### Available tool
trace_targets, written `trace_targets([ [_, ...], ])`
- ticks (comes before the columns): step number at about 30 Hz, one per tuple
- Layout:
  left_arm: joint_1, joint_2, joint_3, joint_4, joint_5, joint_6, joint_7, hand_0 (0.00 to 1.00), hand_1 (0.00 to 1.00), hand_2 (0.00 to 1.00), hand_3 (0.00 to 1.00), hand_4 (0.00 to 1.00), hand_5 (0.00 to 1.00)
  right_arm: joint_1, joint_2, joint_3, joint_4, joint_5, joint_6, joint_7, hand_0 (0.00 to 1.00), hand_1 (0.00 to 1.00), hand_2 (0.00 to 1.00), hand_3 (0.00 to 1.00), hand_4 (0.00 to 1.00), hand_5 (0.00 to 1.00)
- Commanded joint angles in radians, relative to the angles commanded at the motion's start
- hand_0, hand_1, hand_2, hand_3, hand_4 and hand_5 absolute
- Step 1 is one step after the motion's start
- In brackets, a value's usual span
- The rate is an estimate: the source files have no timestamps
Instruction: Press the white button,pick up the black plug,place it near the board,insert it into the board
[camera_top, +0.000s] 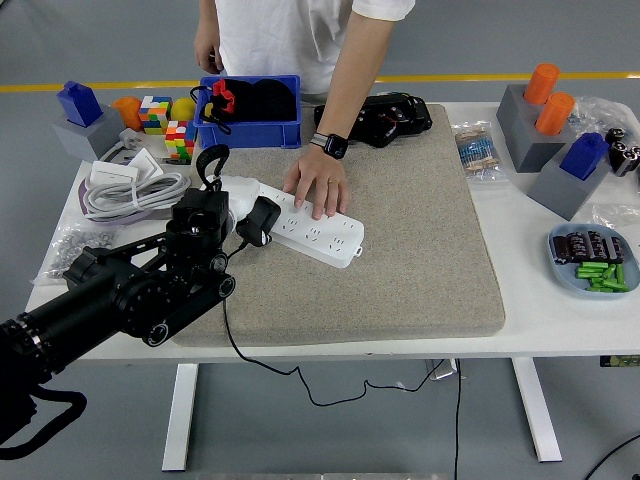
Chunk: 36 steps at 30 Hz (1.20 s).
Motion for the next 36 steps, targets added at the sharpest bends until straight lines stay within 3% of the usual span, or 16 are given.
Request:
trace_targets([
  [18,-0.003,0.005,0.008,-0.023,-0.030,-0.017,0.000,0.127,0.249,0.284,0.560,0.531,0.002,0.000,-0.001,-0.010,0.001,0.004,-0.001,0.001,0.644,0.582,0.614,0.551,0.638,0.311],
  [29,-0.016,-0.002,0.007,-0.002,-0.035,-0.035,0.000,0.126,0.249,0.283,0.562,0.536,0.002,-0.003,-0.002,-0.013,0.000,0.004,-0.001,0.000,0.644,0.583,0.614,0.550,0.638,0.311],
  [35,-0.017,0.000,0.001,-0.003,-0.036,-0.020,0.000,0.135,0.259,0.287,0.574,0.552,0.002,-0.005,-0.002,-0.013,0.000,0.005,-0.001,0.001,0.644,0.583,0.614,0.550,0.637,0.310],
  [36,-0.017,0.001,0.000,-0.005,-0.037,-0.017,0.000,0.194,0.391,0.379,0.616,0.737,0.099,-0.005,-0.002,-0.012,0.000,0.005,-0.001,0.001,0.642,0.583,0.615,0.550,0.637,0.310],
])
